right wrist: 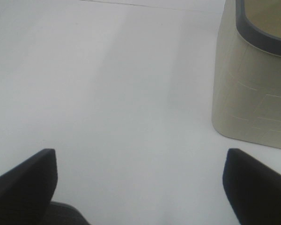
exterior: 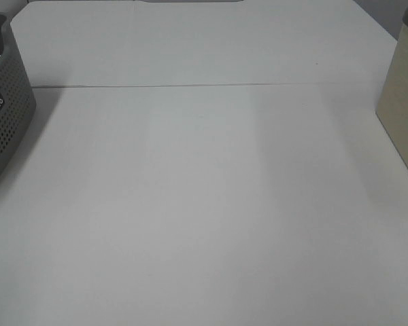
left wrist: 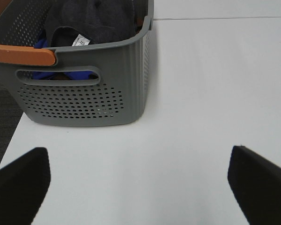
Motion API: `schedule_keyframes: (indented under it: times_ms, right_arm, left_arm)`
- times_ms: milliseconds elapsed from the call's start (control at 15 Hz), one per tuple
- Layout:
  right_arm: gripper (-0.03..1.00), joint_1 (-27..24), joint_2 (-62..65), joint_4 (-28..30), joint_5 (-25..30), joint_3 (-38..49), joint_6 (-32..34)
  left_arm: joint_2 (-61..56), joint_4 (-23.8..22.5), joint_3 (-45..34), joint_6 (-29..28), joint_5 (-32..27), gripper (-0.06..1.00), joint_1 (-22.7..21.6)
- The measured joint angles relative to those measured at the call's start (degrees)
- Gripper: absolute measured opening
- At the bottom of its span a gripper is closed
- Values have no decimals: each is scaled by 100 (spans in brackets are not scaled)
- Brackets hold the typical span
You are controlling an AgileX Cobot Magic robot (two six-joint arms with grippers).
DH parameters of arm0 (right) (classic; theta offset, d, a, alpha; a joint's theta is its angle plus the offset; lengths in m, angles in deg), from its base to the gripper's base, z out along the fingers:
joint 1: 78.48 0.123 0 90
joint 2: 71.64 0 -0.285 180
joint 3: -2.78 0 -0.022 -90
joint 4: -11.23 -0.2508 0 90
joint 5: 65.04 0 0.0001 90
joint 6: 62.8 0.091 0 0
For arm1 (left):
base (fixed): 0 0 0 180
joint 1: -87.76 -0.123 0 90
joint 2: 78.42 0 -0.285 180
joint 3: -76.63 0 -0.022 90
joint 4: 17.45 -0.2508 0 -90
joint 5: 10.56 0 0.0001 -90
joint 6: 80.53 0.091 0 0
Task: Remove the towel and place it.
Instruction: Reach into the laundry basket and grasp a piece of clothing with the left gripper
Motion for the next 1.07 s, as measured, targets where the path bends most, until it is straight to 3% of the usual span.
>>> schedule_keyframes:
  times_ms: [1067]
  right_arm:
    - [91,0,0,0,0,0,0]
  left_arm:
    - [0,0,0,0,0,97,0]
